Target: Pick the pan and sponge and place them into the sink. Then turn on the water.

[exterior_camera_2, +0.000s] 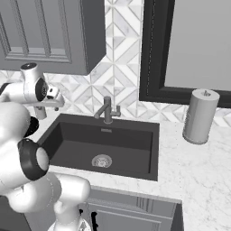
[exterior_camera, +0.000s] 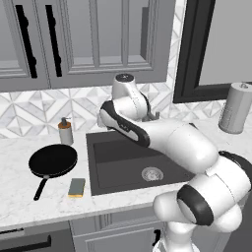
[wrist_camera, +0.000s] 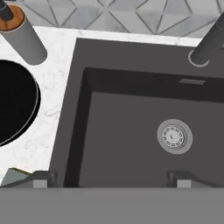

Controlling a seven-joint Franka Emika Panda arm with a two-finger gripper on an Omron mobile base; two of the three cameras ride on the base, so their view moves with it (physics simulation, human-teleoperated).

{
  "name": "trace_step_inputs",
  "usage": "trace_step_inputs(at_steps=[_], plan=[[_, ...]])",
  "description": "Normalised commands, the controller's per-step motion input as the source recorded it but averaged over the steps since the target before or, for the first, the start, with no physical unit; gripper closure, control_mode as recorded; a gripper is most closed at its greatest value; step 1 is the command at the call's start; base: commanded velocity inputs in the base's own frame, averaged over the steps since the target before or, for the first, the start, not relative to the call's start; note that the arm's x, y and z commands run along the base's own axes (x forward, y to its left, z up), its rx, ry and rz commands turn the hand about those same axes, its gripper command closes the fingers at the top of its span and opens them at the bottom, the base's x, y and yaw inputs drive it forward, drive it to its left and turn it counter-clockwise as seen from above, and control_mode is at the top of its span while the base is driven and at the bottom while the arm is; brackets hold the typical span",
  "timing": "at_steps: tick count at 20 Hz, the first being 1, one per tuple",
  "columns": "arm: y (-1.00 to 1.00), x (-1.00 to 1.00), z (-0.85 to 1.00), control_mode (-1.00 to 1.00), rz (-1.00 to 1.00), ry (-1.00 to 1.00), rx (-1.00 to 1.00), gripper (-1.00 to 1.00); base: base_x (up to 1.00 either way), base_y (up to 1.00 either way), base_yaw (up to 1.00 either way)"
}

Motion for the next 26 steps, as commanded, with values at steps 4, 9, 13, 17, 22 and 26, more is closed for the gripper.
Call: trace_step_inputs(at_steps=[4, 9, 13, 17, 22, 26], plan=[[0.86, 0.25, -0.33, -1.0, -0.08, 0.15, 0.0, -1.0, 0.0, 0.0, 0.0], [0.74, 0.0, -0.23, -1.0, -0.06, 0.1, 0.0, -1.0, 0.0, 0.0, 0.0], [0.52, -0.04, -0.38, -1.0, -0.07, 0.0, 0.0, -1.0, 0.0, 0.0, 0.0], [0.36, -0.11, -0.46, -1.0, -0.06, 0.0, 0.0, -1.0, 0.0, 0.0, 0.0], [0.43, -0.26, -0.37, -1.0, -0.08, 0.0, 0.0, -1.0, 0.0, 0.0, 0.0], [0.55, -0.34, -0.3, -1.0, -0.07, 0.03, 0.0, -1.0, 0.0, 0.0, 0.0]])
